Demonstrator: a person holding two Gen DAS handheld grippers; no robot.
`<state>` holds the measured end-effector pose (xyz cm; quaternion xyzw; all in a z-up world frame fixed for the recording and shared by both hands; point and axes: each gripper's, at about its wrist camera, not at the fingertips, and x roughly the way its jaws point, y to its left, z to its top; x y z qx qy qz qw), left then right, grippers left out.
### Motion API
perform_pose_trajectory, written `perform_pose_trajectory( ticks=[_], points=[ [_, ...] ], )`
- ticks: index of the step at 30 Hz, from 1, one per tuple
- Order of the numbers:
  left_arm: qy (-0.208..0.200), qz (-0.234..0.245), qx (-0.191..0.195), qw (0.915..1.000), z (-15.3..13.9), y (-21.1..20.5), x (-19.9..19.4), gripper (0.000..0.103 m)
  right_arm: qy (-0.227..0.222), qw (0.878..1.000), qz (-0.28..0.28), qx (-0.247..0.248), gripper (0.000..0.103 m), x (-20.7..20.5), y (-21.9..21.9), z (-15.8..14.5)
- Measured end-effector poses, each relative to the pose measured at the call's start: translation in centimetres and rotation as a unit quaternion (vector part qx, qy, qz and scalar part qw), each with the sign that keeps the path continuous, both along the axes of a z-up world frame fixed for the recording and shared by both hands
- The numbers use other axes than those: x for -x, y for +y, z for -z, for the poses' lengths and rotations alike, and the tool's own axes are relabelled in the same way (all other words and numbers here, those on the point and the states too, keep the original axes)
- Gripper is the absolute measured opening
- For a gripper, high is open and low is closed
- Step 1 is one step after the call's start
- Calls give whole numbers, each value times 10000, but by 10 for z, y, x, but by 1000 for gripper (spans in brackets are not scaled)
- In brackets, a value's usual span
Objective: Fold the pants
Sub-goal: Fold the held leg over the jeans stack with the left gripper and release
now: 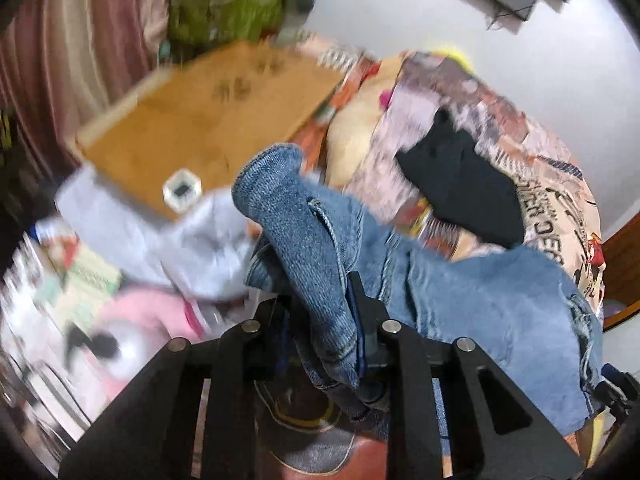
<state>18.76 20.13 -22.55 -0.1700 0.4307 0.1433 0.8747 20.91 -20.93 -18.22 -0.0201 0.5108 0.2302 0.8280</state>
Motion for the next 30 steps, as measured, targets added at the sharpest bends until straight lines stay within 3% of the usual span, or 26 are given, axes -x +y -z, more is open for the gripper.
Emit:
perform_pose_trajectory(
  ticks=[3,7,12,16,24,30],
  points=[
    [-331,183,-596,9975,-36,-19,-7,23,6,9996,254,-90,82,0,-16,-1],
    [-813,471,-1342,9865,-85,-54,-17,23,68,9975,639,-284,82,2,-48,-2],
    [-1457,920,-1756,9693,-143,-107,-26,21,102,9945,1006,-272,82,10,-85,3],
    [-1782,1288,-1984,9551,-171,-154,-39,21,284,9927,1121,-354,82,12,-101,21],
    [-2275,2275,-1777,9300,-214,-252,-52,17,179,9951,884,-406,87,16,-99,26],
    [-2313,3004,-1622,9110,-222,-326,-60,14,178,9950,869,-450,88,16,-98,28]
  ],
)
